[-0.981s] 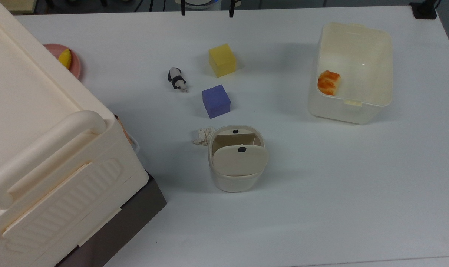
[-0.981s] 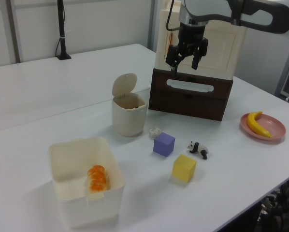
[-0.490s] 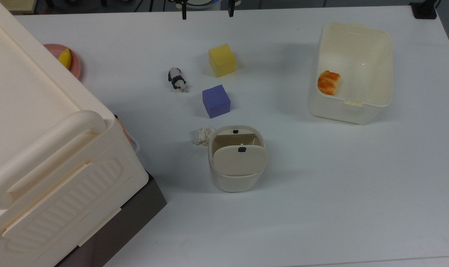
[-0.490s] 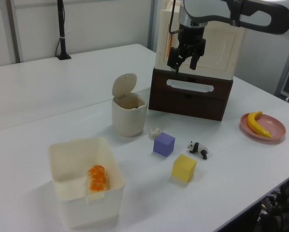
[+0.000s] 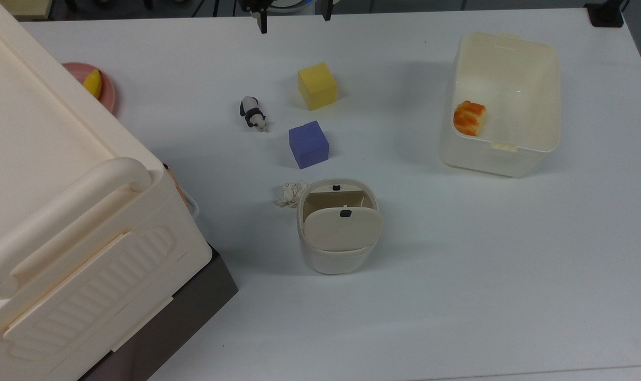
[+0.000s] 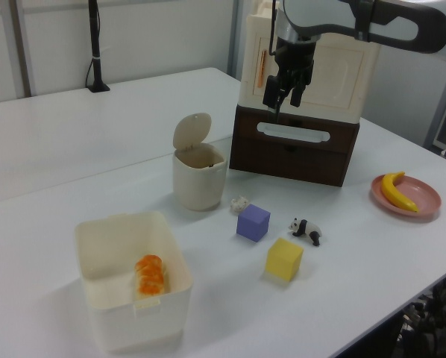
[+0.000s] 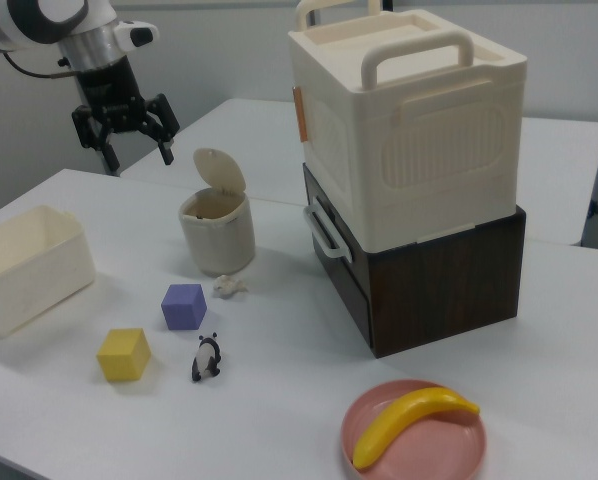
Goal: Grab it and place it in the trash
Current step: 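Move the gripper down toward the white paper beside the trash can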
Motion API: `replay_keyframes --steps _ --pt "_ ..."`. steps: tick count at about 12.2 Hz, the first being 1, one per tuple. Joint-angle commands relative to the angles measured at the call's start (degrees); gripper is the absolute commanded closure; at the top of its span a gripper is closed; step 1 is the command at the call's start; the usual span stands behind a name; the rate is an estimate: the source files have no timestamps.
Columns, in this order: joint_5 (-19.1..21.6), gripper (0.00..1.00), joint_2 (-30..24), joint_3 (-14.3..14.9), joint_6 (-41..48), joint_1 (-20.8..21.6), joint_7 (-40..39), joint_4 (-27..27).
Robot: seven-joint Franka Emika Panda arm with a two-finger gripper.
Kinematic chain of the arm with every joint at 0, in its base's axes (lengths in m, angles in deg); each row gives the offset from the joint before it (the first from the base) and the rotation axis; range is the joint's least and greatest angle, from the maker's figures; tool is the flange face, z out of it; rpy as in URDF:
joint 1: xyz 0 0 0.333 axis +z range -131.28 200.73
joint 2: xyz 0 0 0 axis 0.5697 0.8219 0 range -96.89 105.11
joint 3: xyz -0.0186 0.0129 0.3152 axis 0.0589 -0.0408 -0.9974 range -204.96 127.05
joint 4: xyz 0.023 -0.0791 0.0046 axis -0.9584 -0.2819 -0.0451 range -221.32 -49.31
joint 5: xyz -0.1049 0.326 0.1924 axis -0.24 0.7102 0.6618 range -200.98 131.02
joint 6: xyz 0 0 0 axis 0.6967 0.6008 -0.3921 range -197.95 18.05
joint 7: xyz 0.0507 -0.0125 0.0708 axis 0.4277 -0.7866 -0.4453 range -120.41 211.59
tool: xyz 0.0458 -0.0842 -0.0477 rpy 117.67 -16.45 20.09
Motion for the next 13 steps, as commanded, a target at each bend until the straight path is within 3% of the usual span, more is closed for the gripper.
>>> replay_keyframes --steps 1,6,7,9,11,13 --pt "0.11 0.0 -0.38 0.23 -1.33 -0.49 -6.08 -1.64" --pt "0.11 0.0 -0.11 0.23 -1.33 -0.49 -7.22 -1.46" --pt "0.11 0.19 -0.02 0.23 -1.33 -0.49 -7.83 -1.46" --pt "0.11 0.22 0.07 0.23 -1.33 -0.49 -9.76 -1.46" --pt "0.02 0.0 0.94 0.23 -1.51 -0.92 -10.38 -1.2" --pt "0.02 0.0 1.73 0.23 -4.48 -1.71 -11.17 -1.46"
